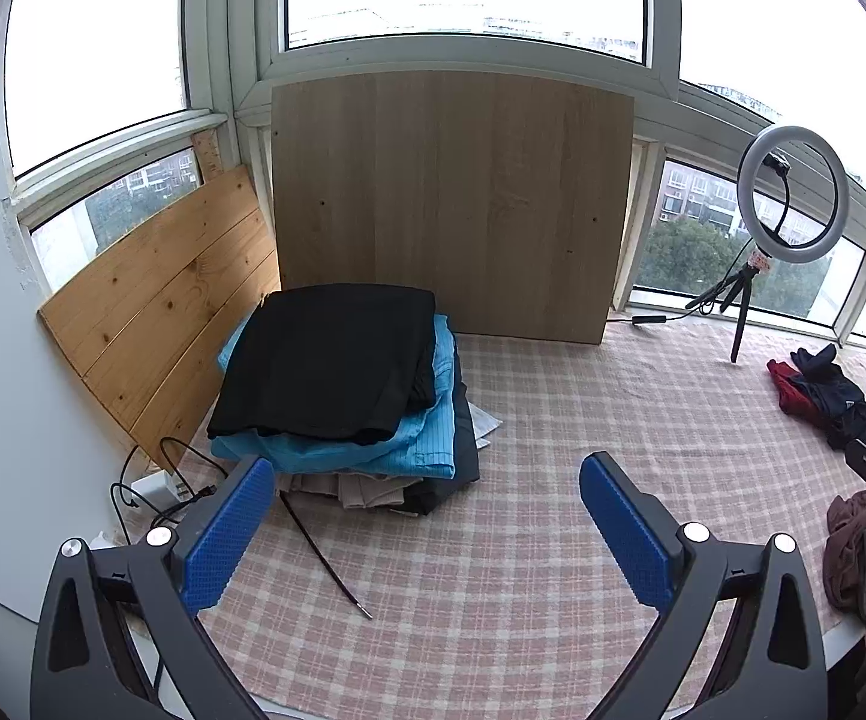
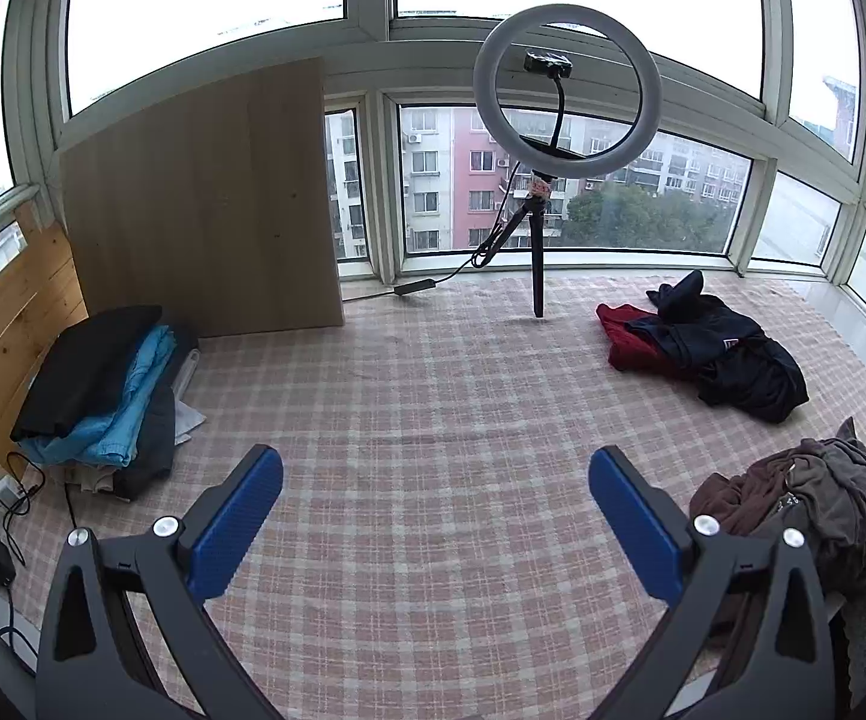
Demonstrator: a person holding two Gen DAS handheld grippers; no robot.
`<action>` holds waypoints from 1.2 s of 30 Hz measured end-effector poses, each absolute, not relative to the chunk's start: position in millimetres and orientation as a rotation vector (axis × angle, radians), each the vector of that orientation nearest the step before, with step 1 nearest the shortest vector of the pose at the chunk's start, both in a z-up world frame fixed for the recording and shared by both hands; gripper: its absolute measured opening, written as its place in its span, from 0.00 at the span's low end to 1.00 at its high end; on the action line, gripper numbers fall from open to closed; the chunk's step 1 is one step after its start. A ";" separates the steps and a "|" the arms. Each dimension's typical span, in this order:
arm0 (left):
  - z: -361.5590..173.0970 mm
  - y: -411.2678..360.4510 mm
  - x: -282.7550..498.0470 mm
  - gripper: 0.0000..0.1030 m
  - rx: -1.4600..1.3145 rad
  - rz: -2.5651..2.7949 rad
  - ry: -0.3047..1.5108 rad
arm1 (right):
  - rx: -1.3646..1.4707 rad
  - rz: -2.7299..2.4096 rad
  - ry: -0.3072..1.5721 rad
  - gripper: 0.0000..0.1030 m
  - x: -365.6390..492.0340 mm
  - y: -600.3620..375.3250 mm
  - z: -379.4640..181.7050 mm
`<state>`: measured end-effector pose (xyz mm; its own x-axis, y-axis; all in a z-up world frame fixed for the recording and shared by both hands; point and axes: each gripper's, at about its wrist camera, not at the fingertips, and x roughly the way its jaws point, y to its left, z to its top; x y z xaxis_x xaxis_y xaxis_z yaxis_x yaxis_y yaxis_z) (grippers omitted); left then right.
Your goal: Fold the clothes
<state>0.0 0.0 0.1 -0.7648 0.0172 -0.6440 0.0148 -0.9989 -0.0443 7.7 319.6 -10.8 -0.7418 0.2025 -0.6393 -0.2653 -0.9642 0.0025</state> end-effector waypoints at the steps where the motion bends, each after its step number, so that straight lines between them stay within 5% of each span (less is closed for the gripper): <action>1: 0.3 -0.2 0.0 0.99 -1.076 2.953 -0.062 | -0.981 2.714 0.137 1.00 7.1 317.3 -10.9; 19: -9.7 35.7 -34.3 0.99 -1.031 2.716 -0.001 | -0.906 2.523 0.213 1.00 51.1 344.5 -9.1; 36: -15.6 158.6 -37.2 0.98 -1.017 2.362 0.159 | -0.817 2.237 0.316 1.00 137.3 441.7 -16.4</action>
